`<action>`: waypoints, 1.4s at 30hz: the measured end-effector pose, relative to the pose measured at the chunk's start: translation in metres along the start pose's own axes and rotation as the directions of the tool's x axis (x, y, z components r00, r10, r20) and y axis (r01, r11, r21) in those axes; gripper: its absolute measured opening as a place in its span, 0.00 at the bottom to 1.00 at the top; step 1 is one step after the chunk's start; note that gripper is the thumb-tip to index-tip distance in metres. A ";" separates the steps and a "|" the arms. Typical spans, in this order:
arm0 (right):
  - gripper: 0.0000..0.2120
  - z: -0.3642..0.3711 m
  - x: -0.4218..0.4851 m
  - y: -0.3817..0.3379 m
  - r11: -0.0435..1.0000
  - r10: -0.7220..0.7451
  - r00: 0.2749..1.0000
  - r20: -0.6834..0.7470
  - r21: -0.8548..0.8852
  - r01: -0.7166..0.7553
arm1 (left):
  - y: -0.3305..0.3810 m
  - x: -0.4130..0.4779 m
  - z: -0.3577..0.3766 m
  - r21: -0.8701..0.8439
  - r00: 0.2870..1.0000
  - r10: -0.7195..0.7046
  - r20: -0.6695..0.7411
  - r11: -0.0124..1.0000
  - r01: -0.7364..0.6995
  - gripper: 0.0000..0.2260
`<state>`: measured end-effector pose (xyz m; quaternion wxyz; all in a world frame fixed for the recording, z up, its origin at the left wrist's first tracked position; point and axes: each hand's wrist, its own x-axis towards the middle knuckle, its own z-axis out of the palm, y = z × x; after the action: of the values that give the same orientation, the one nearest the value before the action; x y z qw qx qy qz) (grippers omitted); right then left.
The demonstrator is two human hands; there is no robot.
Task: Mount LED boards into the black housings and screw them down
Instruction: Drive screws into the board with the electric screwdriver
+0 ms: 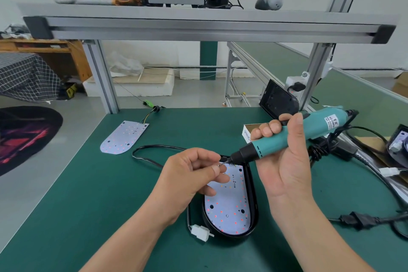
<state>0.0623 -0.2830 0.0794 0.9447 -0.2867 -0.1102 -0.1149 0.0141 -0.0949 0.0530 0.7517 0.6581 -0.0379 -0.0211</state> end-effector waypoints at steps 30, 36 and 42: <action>0.10 -0.012 0.020 0.036 0.980 0.018 1.000 0.017 -0.197 -0.014 | -0.023 0.008 -0.005 0.731 0.999 -0.043 -0.032 0.681 0.053 0.06; 0.09 -0.011 0.020 0.037 0.971 0.015 0.999 0.048 -0.238 -0.003 | -0.023 0.008 -0.004 0.695 0.996 -0.068 -0.057 0.714 0.088 0.07; 0.10 -0.004 0.017 0.034 0.947 0.014 0.985 0.172 -0.317 0.042 | -0.027 0.010 -0.002 0.678 0.994 -0.065 -0.083 0.728 0.104 0.09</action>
<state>0.0885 -0.2605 0.0632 0.8719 -0.4440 -0.1732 -0.1128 0.0250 -0.0973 0.0263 0.4576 0.8889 0.0069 -0.0224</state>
